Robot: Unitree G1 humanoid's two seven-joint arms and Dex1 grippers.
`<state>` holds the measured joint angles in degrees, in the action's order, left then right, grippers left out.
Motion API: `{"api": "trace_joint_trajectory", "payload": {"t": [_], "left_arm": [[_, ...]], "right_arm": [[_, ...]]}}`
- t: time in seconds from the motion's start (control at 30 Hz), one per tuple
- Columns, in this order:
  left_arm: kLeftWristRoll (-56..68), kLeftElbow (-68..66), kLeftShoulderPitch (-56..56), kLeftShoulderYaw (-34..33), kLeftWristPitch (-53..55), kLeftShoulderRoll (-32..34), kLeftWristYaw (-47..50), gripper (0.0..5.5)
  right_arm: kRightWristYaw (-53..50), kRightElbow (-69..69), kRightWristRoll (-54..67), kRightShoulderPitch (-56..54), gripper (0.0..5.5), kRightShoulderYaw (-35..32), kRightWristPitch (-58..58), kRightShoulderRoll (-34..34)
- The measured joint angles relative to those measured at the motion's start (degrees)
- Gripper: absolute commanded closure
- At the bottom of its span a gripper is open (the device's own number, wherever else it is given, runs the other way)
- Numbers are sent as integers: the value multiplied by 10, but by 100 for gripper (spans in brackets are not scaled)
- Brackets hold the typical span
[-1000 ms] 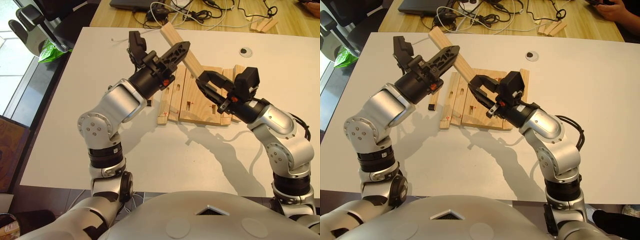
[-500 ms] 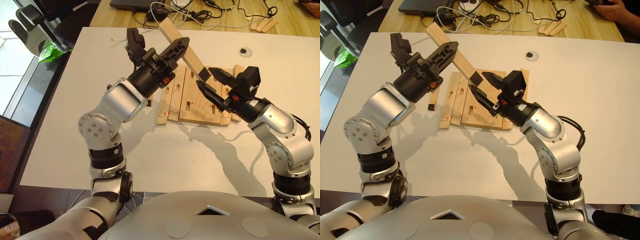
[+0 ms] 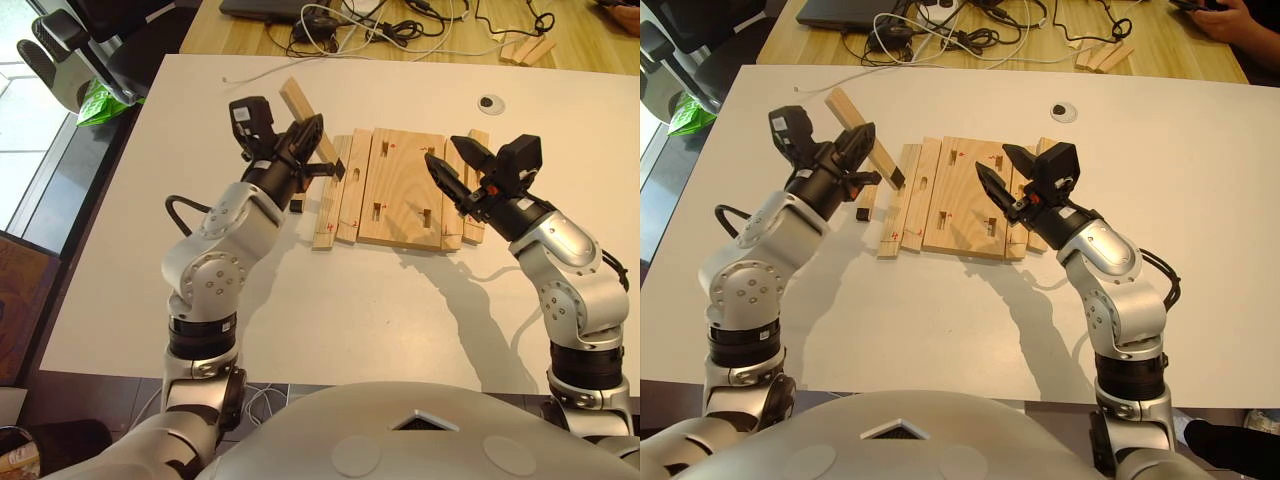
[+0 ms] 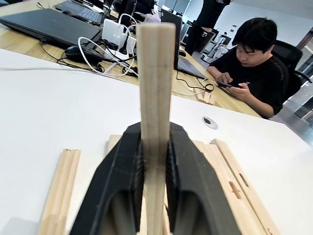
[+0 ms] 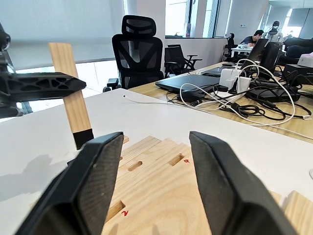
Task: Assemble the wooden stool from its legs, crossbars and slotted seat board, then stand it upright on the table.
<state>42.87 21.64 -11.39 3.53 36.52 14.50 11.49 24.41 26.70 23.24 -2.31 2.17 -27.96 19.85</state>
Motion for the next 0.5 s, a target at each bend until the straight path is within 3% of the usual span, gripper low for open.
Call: {"api": "trace_joint_trajectory", "payload": {"t": [0.2,0.5], "left_arm": [[-140,-61,-6,33,-80,-16,-46,509],[-213,-148,-16,33,-131,-80,-89,509]], "right_arm": [[0,-3,0,0,301,1,4,-8],[1,-5,0,0,301,1,9,-9]]}}
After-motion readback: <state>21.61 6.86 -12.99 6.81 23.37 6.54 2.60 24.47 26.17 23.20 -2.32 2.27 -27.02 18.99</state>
